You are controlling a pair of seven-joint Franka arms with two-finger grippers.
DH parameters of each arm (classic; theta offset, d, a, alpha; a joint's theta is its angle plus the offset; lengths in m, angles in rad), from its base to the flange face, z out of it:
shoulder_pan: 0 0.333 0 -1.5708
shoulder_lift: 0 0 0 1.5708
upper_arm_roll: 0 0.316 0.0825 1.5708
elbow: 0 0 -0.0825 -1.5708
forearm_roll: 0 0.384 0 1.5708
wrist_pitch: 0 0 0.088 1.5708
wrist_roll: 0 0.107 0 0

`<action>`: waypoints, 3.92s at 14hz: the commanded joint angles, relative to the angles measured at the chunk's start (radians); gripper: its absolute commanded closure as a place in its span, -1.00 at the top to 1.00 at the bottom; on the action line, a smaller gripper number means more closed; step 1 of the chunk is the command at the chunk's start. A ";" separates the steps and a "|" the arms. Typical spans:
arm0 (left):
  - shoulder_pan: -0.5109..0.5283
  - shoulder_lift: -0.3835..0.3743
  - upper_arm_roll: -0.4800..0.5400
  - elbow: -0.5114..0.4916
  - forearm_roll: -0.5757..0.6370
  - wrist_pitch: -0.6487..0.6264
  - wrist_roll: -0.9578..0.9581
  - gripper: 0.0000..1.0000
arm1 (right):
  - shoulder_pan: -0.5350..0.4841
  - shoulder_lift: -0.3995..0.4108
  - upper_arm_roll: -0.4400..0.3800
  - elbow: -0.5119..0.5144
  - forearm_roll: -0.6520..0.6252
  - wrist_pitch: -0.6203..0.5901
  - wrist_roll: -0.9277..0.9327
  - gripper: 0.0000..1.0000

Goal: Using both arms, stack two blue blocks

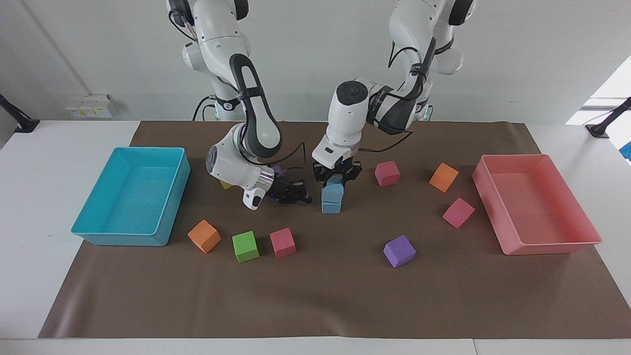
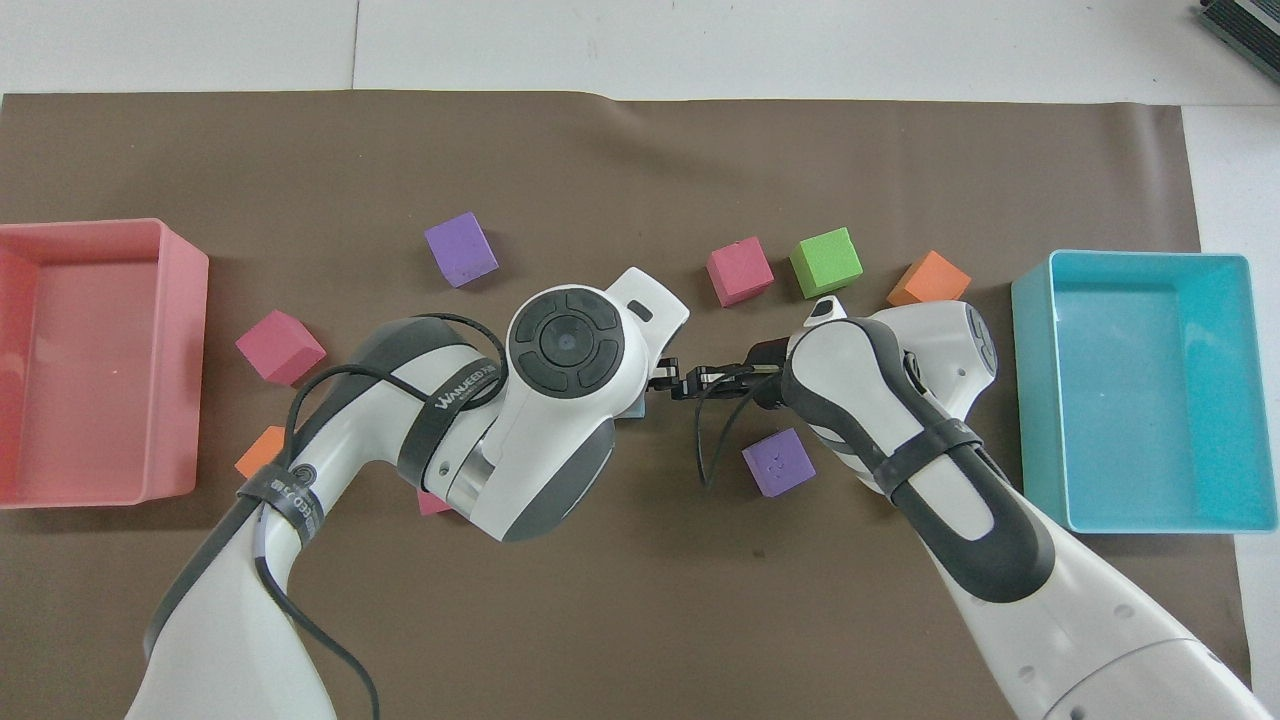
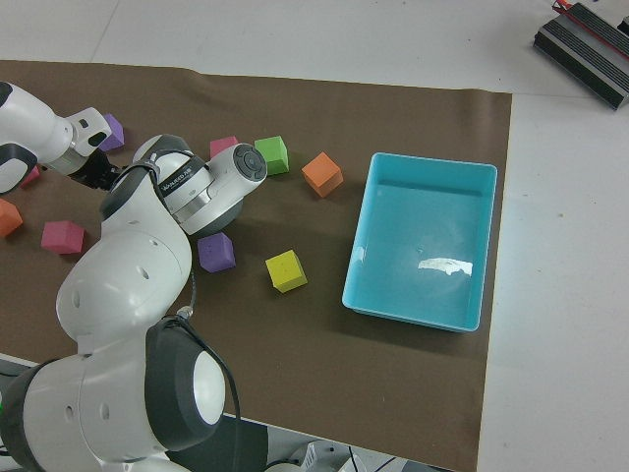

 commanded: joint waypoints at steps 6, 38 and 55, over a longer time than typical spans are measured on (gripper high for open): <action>-0.017 0.003 0.013 0.000 0.006 0.015 -0.020 0.25 | 0.001 0.001 0.002 -0.009 0.036 0.024 -0.032 -1.00; 0.162 -0.313 0.024 -0.138 0.017 -0.127 0.310 1.00 | -0.036 -0.093 -0.012 0.060 -0.293 0.021 0.159 0.96; 0.525 -0.356 0.030 0.188 -0.032 -0.639 0.760 1.00 | -0.249 -0.294 -0.044 0.230 -1.078 -0.441 0.583 1.00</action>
